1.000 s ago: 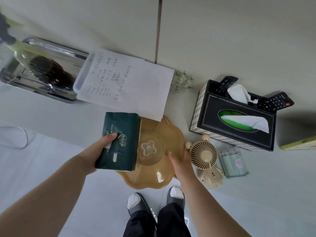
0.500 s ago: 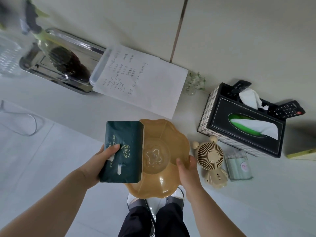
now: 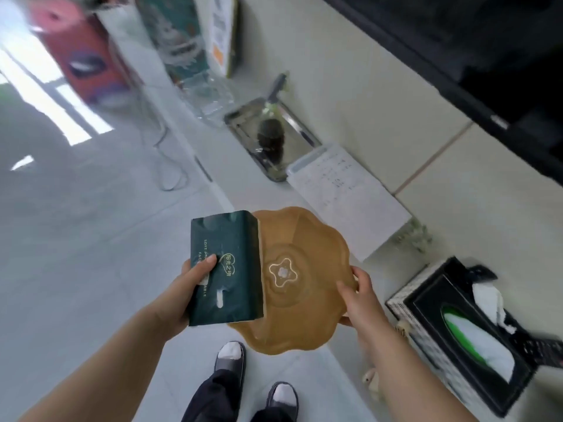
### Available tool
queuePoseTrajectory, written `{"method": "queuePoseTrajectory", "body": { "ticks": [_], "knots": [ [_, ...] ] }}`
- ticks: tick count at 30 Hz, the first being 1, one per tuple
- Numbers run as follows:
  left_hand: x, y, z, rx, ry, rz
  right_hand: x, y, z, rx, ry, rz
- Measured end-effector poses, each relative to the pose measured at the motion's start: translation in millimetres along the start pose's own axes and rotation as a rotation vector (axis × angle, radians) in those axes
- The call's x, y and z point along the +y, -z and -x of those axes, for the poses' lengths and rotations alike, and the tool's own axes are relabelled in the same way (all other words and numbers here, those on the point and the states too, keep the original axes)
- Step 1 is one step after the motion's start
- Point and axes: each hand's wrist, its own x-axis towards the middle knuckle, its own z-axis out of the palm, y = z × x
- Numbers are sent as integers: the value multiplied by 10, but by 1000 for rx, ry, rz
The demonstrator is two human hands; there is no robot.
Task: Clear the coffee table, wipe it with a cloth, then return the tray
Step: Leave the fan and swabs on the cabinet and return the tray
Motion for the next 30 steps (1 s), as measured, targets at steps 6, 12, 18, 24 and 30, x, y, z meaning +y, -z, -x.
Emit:
{"method": "queuePoseTrajectory", "body": {
  "ticks": [6,12,18,24,30],
  "knots": [
    [-351,599,848,172,-157,307,-416,-735,265,-254,173,214],
    [-988,1394,1821,461,-301,650,-586,-2021,810,-560,281,373],
    [-1735,2135,2885,679,-382,925,-309,-3319,1809,-828,369,556],
    [-2613,2989,3994,842,-459,1116,352,-4611,3119,-1020,439,711],
    [-3572,3949,5076,1019,-525,1263,1347,-5819,4445,-1176,463,831]
  ]
}}
